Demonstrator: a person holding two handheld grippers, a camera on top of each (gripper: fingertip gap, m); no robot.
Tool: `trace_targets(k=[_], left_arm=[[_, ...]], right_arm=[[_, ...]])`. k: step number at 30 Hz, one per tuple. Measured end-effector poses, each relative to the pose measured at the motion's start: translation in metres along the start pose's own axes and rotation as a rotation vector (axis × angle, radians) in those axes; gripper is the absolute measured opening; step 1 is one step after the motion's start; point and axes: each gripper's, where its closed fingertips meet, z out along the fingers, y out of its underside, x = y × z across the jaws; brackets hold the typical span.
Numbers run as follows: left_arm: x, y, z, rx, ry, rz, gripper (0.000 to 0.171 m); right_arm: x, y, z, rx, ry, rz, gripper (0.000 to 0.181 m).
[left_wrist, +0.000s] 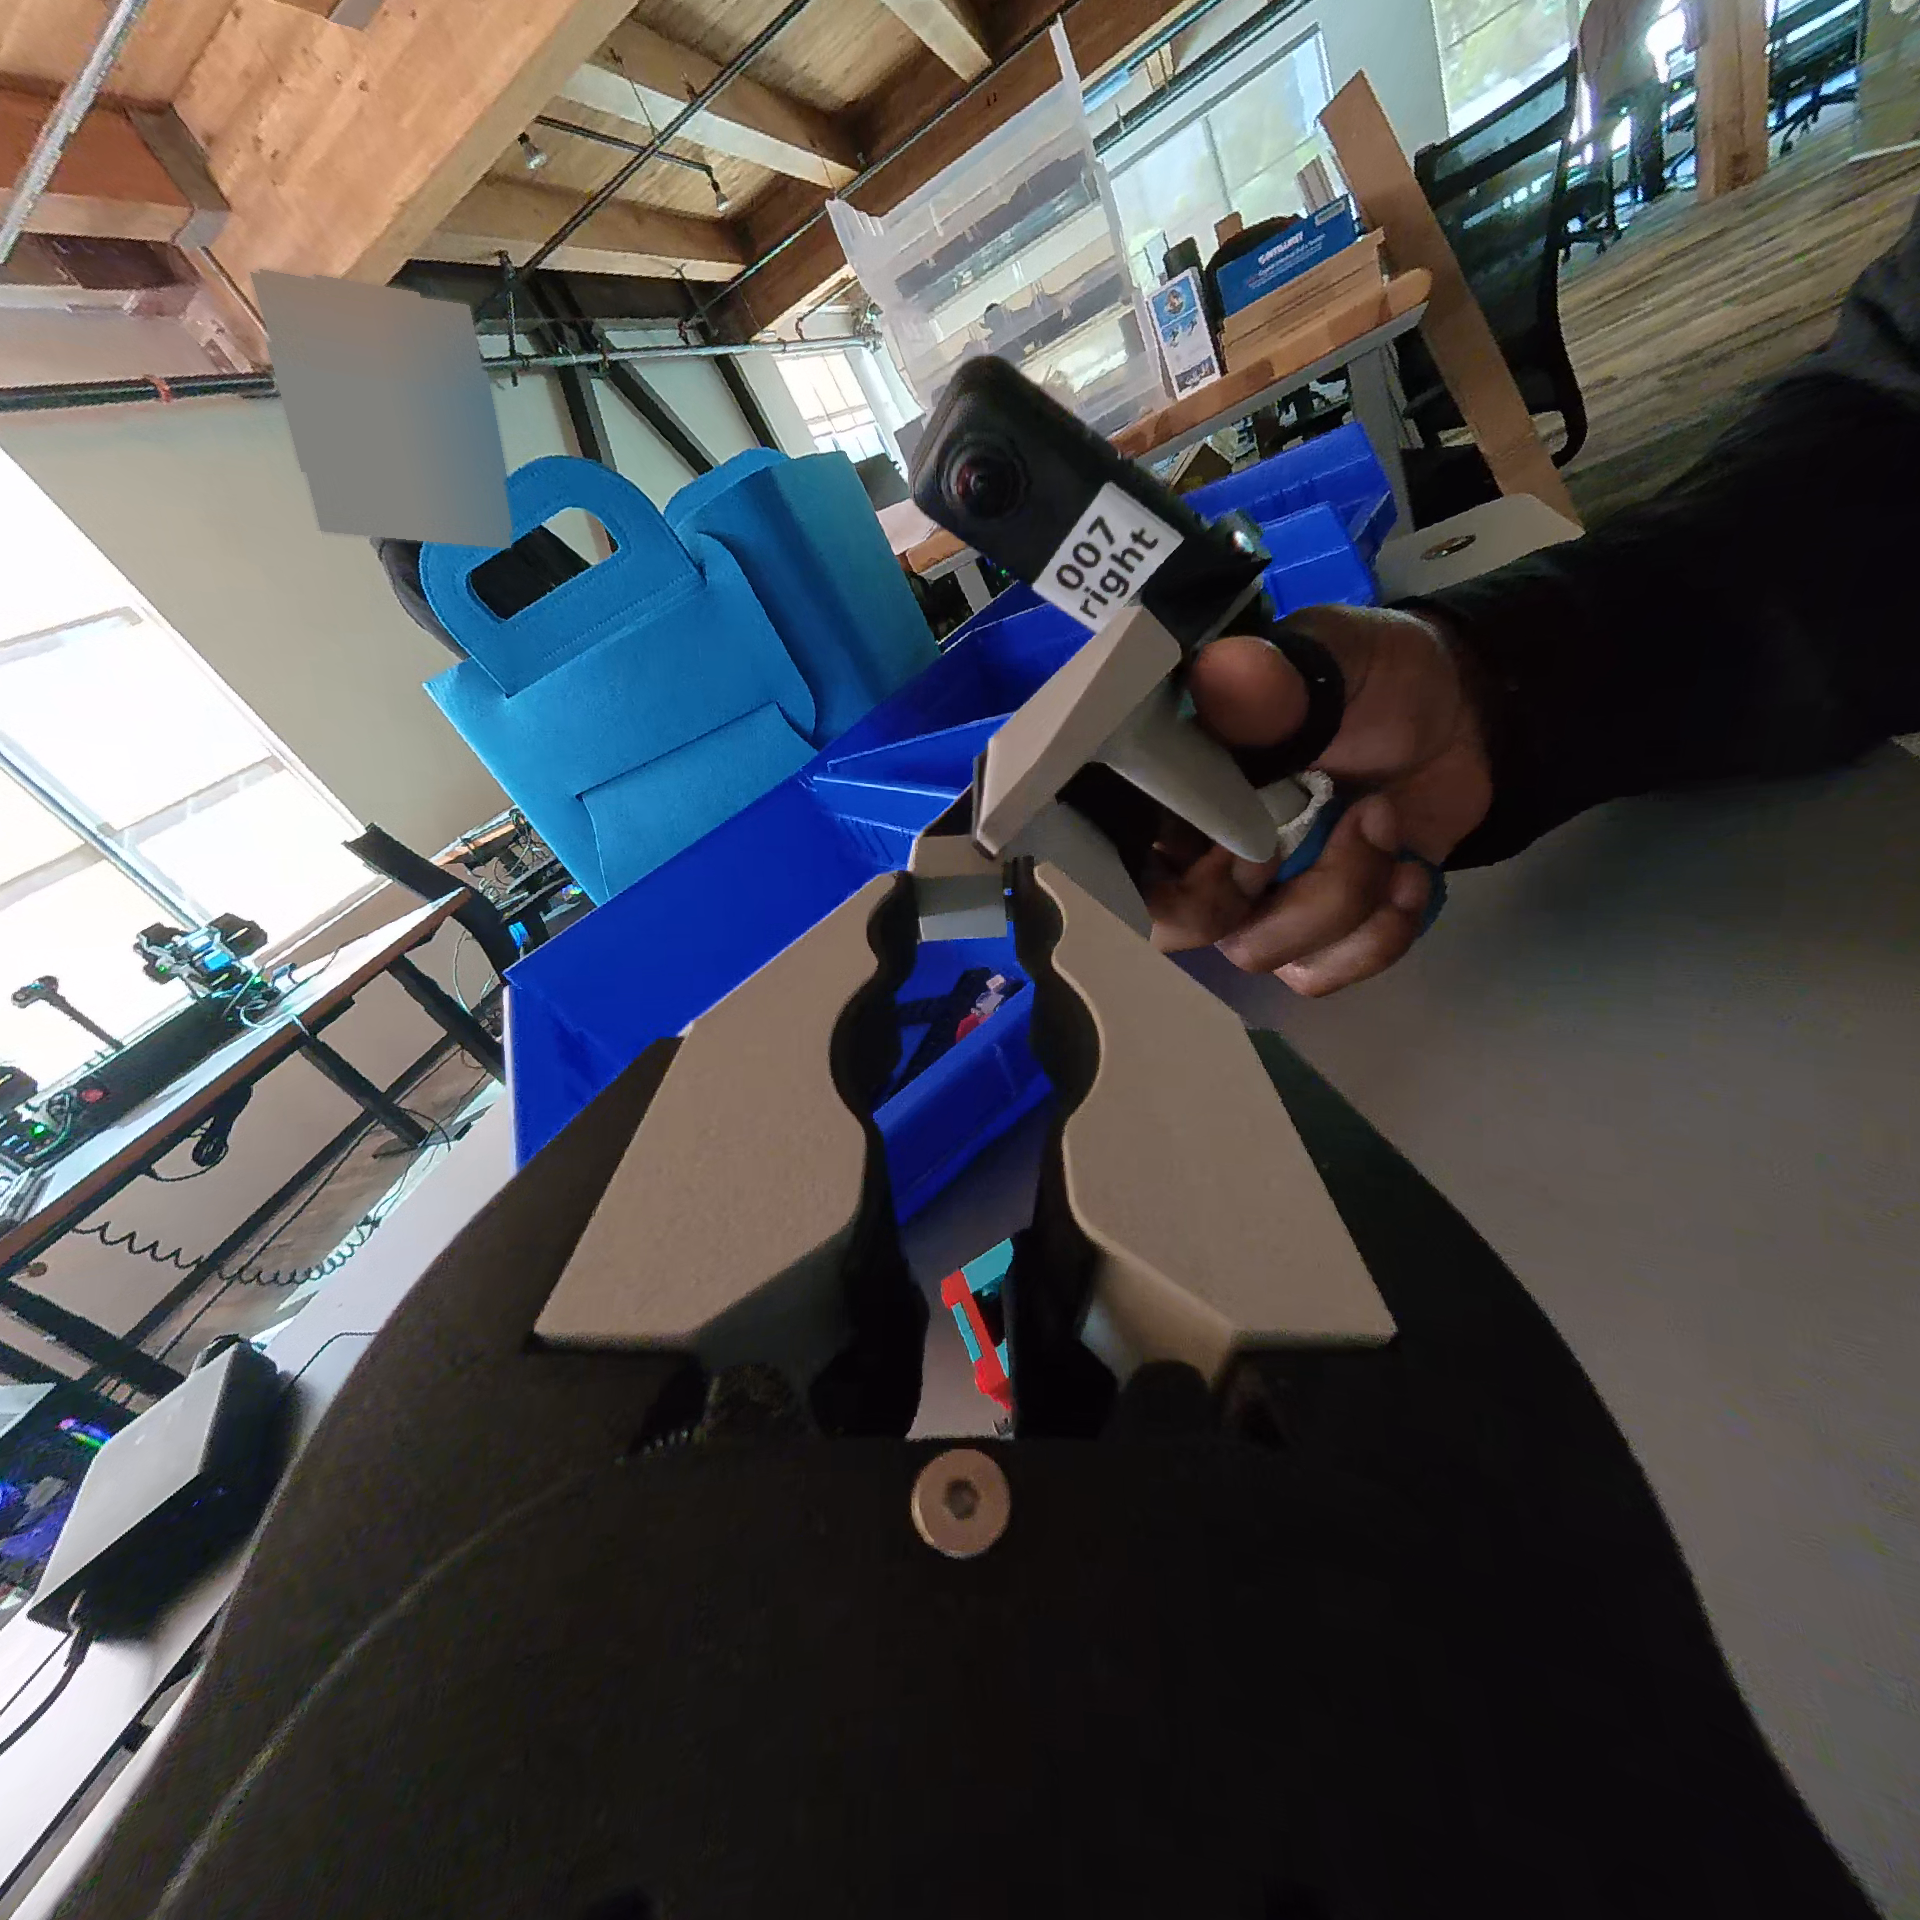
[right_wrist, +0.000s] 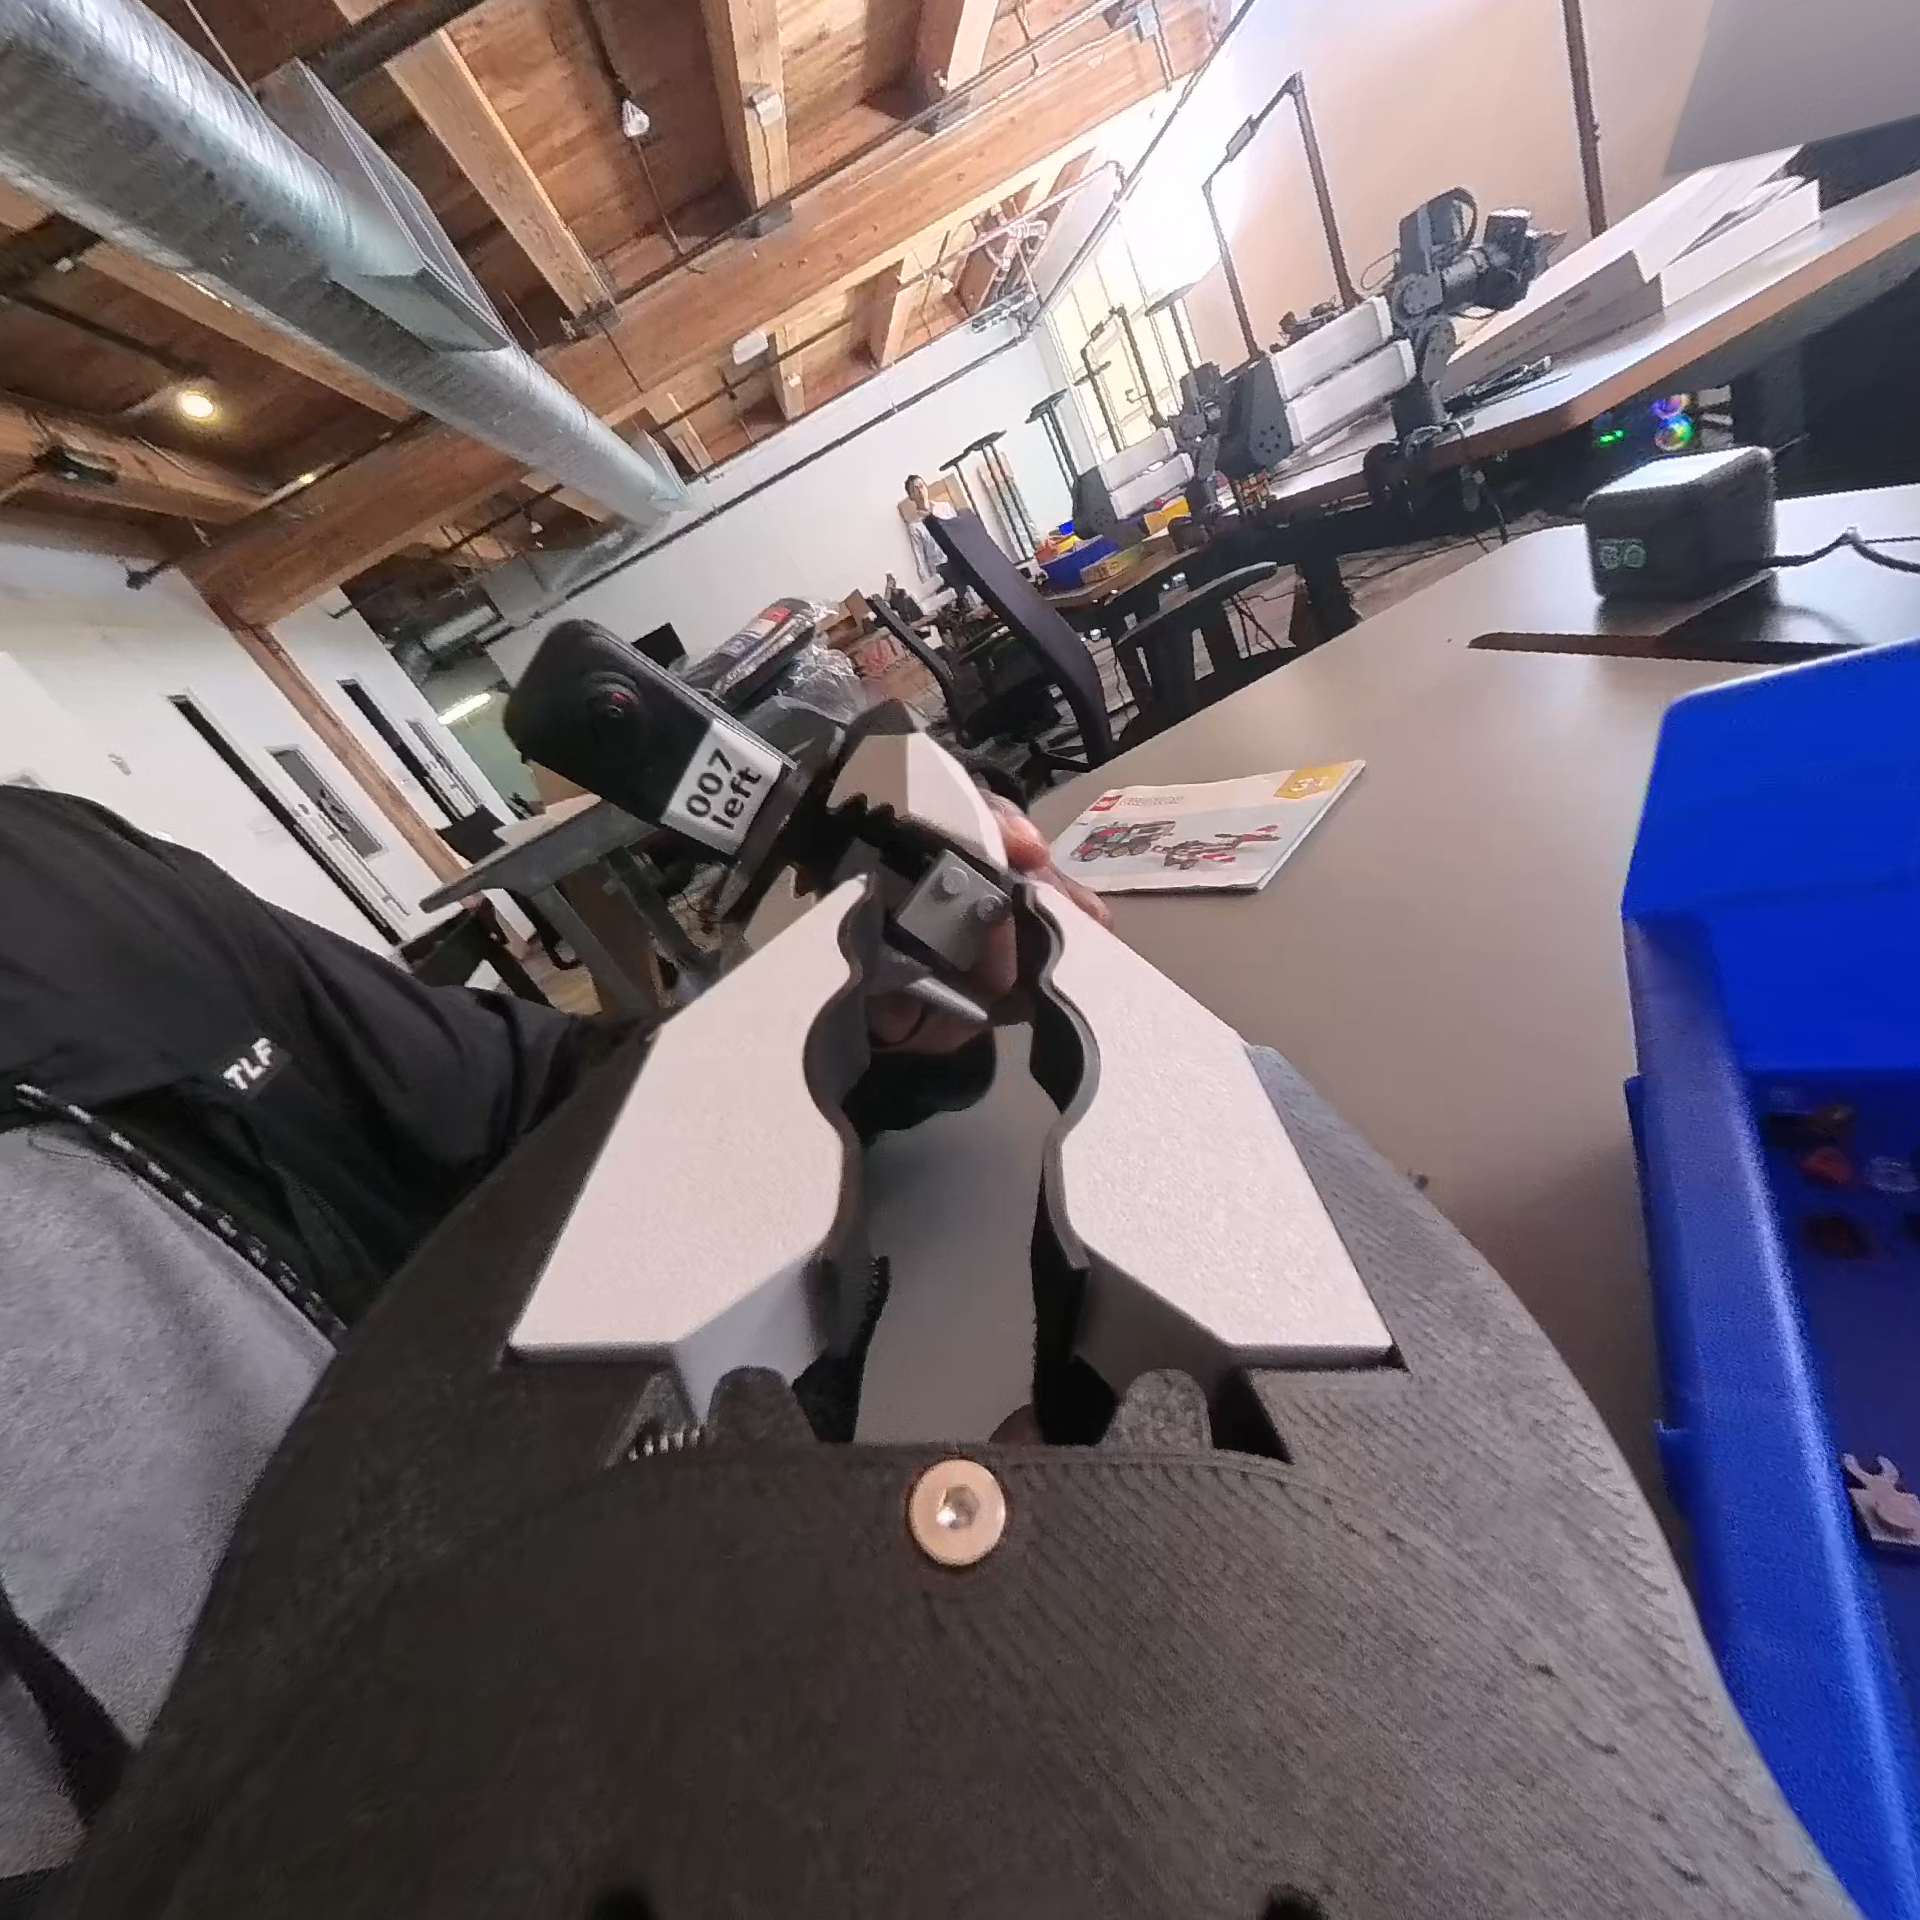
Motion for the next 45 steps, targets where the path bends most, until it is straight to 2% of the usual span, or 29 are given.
trace_targets(k=[1, 7, 16, 30, 45], left_arm=[[0.0, 0.001, 0.0, -0.004, -0.001, -0.002, 0.019], [0.001, -0.002, -0.001, 0.021, 0.015, -0.03, 0.018], [0.006, -0.015, -0.005, 0.147, 0.105, -0.183, 0.018], [0.012, -0.024, -0.008, 0.263, 0.214, -0.367, 0.018], [0.018, -0.031, -0.008, 0.377, 0.339, -0.601, 0.018]], right_arm=[[0.0, 0.001, 0.0, -0.006, 0.008, -0.012, 0.026], [-0.002, 0.001, 0.0, -0.014, 0.006, -0.037, 0.023], [-0.015, -0.002, 0.0, 0.004, -0.079, -0.033, 0.022], [-0.026, -0.001, -0.002, 0.015, -0.217, 0.083, 0.022], [-0.035, -0.001, -0.005, 0.022, -0.306, 0.123, 0.022]])
